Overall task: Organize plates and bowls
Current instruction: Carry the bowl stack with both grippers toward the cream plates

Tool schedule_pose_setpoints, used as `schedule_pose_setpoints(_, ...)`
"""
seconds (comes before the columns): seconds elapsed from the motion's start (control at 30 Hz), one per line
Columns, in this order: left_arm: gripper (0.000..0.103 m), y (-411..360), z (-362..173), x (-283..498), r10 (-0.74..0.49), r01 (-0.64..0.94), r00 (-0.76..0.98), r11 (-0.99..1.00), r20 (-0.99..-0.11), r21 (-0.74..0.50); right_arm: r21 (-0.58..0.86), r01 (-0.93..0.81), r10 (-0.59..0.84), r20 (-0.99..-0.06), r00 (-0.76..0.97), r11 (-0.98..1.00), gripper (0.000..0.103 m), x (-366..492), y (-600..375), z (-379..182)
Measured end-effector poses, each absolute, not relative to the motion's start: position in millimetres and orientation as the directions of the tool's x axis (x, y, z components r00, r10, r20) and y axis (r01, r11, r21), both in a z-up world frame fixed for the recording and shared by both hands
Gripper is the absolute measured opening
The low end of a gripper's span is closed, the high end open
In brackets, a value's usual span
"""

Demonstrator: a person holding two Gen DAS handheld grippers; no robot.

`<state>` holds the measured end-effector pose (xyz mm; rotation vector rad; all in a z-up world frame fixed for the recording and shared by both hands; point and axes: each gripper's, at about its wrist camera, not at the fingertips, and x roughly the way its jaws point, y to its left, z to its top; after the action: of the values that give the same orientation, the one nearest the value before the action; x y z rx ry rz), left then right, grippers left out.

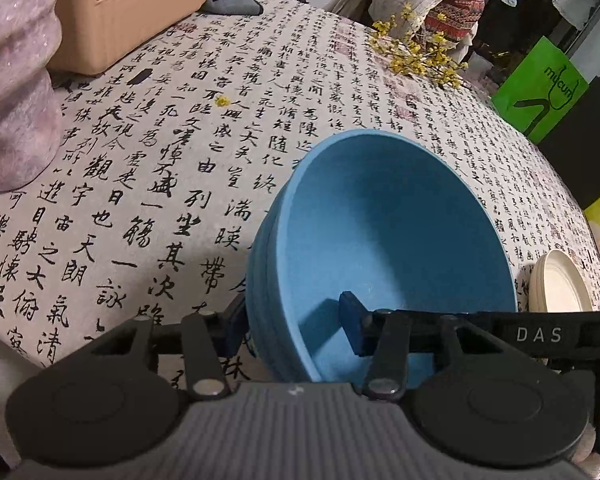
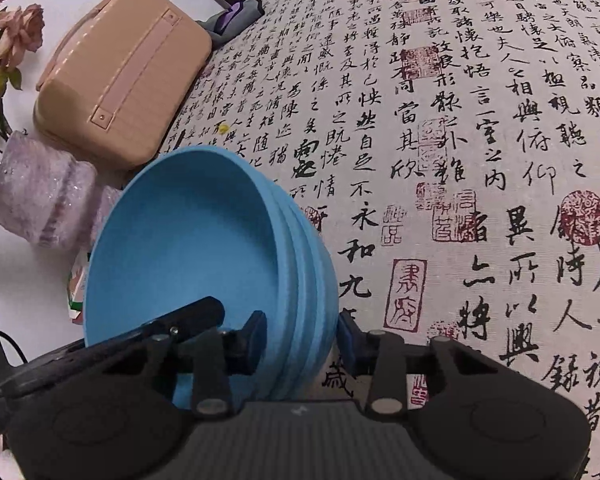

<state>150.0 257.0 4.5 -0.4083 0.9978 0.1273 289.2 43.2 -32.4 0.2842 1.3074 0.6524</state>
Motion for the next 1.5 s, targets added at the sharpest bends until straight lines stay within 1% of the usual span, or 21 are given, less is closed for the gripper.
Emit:
schedule_pose_setpoints(0.5, 0.048, 229.2, 17.1, 154.1, -0.096, -0.236, 0.571, 0.932, -0.815, -0.275, 0.543, -0.268, 0.593, -0.787, 0.17, 0.796, 0.038, 276.0, 0.8, -10.2)
schedule_pose_setpoints(1.5, 0.048, 149.7, 34.8, 175.7, -0.142, -0.114, 0.589, 0.96, -0.795, -0.257, 0.529, -0.211, 0.569, -0.774, 0.276, 0.822, 0.038, 266.6, -87.3, 8.3)
